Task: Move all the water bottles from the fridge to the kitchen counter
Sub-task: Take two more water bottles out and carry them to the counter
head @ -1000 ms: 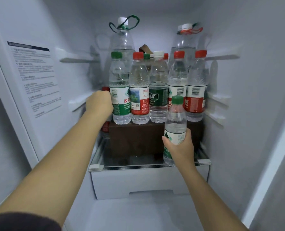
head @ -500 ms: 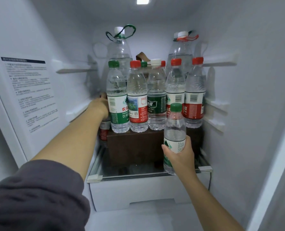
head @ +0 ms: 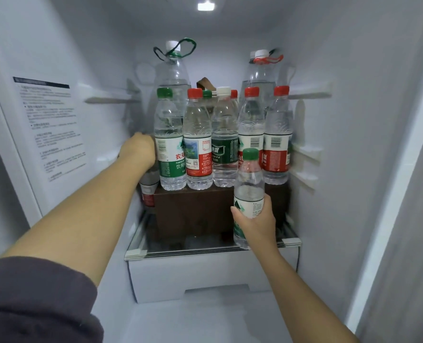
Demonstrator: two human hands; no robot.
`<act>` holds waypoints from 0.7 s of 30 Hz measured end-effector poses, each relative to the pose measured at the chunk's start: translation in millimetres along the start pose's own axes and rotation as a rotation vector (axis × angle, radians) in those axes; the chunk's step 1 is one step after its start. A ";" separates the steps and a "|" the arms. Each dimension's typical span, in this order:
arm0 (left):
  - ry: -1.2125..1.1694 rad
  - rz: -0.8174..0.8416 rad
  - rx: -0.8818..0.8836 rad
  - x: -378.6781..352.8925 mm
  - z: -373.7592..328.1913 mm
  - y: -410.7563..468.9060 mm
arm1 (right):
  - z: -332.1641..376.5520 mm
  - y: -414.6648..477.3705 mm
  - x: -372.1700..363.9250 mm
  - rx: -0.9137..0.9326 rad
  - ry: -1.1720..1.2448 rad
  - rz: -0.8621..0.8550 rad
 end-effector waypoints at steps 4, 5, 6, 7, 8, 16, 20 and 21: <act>0.169 0.095 -0.045 11.7 2.2 -23.4 | 0.4 -0.1 -0.5 -0.002 -0.002 0.002; 0.196 0.127 -0.051 13.6 3.8 -28.0 | 0.0 -0.1 -0.7 0.001 0.002 0.002; 0.204 0.151 -0.047 16.5 4.5 -33.2 | -0.6 -0.1 -0.7 0.001 0.007 0.003; 0.202 0.160 -0.045 19.1 4.6 -36.7 | -1.5 -0.1 -0.7 0.000 0.011 0.003; 0.194 0.166 -0.040 22.8 4.5 -40.1 | -2.0 -0.1 -0.7 0.000 0.016 0.002; -0.016 -0.019 0.130 43.4 6.9 -62.1 | -4.3 2.3 -1.7 0.010 0.015 -0.004; -0.191 -0.206 0.161 50.8 13.9 -76.3 | -5.6 2.6 -2.7 0.005 0.017 -0.010; -0.184 -0.271 0.130 54.9 14.8 -80.4 | -5.5 2.9 -3.1 0.004 0.016 -0.010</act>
Point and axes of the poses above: each hand's wrist, its own y-axis towards the middle knuckle, its own x-axis out of the back of the hand, z = x × y, the point moved 1 cm from there along y, towards the middle knuckle, and after that the axes turned 5 degrees about -z, right-handed, at the moved point
